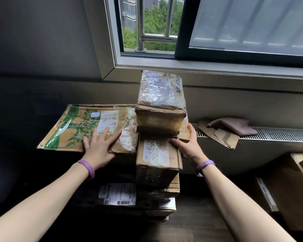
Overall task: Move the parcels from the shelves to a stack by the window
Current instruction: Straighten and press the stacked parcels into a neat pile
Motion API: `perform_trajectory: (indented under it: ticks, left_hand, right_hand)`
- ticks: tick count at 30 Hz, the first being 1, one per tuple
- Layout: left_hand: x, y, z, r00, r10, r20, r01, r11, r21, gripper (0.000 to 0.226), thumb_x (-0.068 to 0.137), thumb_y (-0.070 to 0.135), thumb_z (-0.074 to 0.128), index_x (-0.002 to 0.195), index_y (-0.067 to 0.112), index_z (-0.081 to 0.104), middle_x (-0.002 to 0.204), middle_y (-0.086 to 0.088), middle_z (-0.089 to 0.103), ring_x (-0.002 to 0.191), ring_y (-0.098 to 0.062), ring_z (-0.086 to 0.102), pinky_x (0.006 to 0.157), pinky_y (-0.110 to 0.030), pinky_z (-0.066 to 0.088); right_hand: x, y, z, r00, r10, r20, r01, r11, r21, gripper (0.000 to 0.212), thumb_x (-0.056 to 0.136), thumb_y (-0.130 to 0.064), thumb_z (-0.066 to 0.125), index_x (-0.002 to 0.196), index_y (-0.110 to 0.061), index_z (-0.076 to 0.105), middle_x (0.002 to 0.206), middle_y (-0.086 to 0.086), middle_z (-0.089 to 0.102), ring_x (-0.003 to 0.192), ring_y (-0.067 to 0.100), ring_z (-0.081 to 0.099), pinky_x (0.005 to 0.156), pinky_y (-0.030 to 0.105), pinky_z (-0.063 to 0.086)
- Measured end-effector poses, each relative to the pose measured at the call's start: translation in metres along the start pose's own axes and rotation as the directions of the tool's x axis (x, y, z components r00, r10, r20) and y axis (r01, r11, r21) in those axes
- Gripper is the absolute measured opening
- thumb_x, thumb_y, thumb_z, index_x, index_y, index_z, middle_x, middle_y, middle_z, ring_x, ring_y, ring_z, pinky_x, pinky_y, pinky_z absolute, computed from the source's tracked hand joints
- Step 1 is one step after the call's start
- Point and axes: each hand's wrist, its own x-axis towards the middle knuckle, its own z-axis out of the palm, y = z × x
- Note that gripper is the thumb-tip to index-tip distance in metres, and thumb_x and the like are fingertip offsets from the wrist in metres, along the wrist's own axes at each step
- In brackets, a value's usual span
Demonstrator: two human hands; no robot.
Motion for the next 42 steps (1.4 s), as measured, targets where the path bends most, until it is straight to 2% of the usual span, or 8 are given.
perform_trajectory:
  ticks: [12,18,27,31,34,38,40,42]
  left_hand:
    - [-0.001,0.000,0.007,0.998,-0.022,-0.051,0.021,1.000,-0.023,0.097,0.078,0.026,0.072,0.146,0.061,0.012,0.165,0.004,0.008,0.150,-0.031,-0.008,0.113,-0.064,-0.005]
    - [-0.003,0.004,0.004,0.998,-0.035,-0.045,0.034,0.999,-0.023,0.101,0.077,0.022,0.072,0.147,0.060,0.010,0.165,0.004,0.001,0.150,-0.030,-0.012,0.114,-0.063,-0.008]
    - [-0.015,0.007,0.009,0.990,-0.089,-0.114,0.086,0.996,-0.031,0.109,0.075,0.042,0.077,0.148,0.053,-0.003,0.165,0.002,-0.008,0.149,-0.021,-0.018,0.118,-0.055,-0.011]
    - [-0.031,0.010,0.017,0.982,-0.100,-0.160,0.087,0.993,-0.082,0.111,0.074,0.054,0.077,0.149,0.052,-0.005,0.165,0.003,-0.008,0.149,-0.019,-0.019,0.116,-0.052,-0.013]
    - [-0.045,0.014,0.026,0.978,-0.114,-0.172,0.101,0.991,-0.085,0.106,0.077,0.052,0.074,0.151,0.050,-0.001,0.164,0.004,-0.013,0.148,-0.020,-0.024,0.115,-0.055,-0.013]
    - [-0.057,0.020,0.037,0.970,-0.136,-0.203,0.120,0.989,-0.089,0.094,0.083,0.046,0.071,0.153,0.047,0.009,0.163,0.005,-0.015,0.148,-0.021,-0.024,0.117,-0.054,-0.010]
    - [-0.061,0.022,0.040,0.973,-0.150,-0.178,0.132,0.985,-0.110,0.092,0.085,0.045,0.069,0.153,0.047,0.007,0.163,0.005,-0.014,0.148,-0.021,-0.024,0.119,-0.053,-0.006]
    - [-0.063,0.023,0.041,0.976,-0.144,-0.160,0.126,0.985,-0.119,0.090,0.087,0.045,0.067,0.153,0.047,0.005,0.164,0.003,-0.013,0.148,-0.022,-0.025,0.121,-0.051,-0.001]
  right_hand:
    - [0.004,0.000,0.007,0.995,-0.039,-0.091,0.029,0.993,-0.110,0.114,0.066,-0.042,0.090,0.153,-0.034,0.017,0.154,0.003,0.034,0.139,0.019,0.039,0.119,0.043,0.033]
    - [-0.002,-0.006,0.008,0.995,-0.040,-0.096,0.032,0.996,-0.083,0.112,0.072,-0.032,0.089,0.157,-0.028,0.015,0.145,-0.006,0.041,0.128,0.008,0.046,0.107,0.024,0.035]
    - [-0.019,-0.019,0.013,0.995,-0.001,-0.102,-0.005,0.998,-0.059,0.118,0.079,-0.037,0.082,0.159,-0.014,-0.002,0.157,0.001,0.033,0.131,0.005,0.036,0.106,0.019,0.026]
    - [-0.042,0.001,0.008,0.996,0.035,-0.080,-0.027,0.995,0.100,0.086,0.093,-0.043,0.063,0.157,-0.029,0.008,0.157,-0.003,0.034,0.141,0.012,0.038,0.116,0.035,0.032]
    - [-0.059,0.032,0.007,0.972,0.235,-0.024,-0.226,0.954,0.198,0.058,0.101,-0.055,0.040,0.154,-0.039,0.022,0.149,-0.013,0.034,0.136,0.017,0.037,0.104,0.044,0.043]
    - [-0.081,0.067,0.010,0.952,0.304,0.026,-0.304,0.952,0.030,0.060,0.101,-0.016,0.050,0.156,-0.023,0.028,0.146,0.003,0.048,0.109,0.014,0.052,0.091,0.030,0.049]
    - [-0.090,0.076,0.012,0.965,0.249,0.081,-0.236,0.961,-0.140,0.082,0.083,0.003,0.062,0.156,-0.014,0.028,0.152,0.011,0.044,0.125,0.018,0.052,0.104,0.034,0.047]
    - [-0.096,0.077,0.018,0.972,0.186,0.144,-0.130,0.936,-0.326,0.092,0.073,-0.004,0.077,0.154,-0.014,0.035,0.150,0.008,0.047,0.137,0.022,0.047,0.115,0.038,0.038]
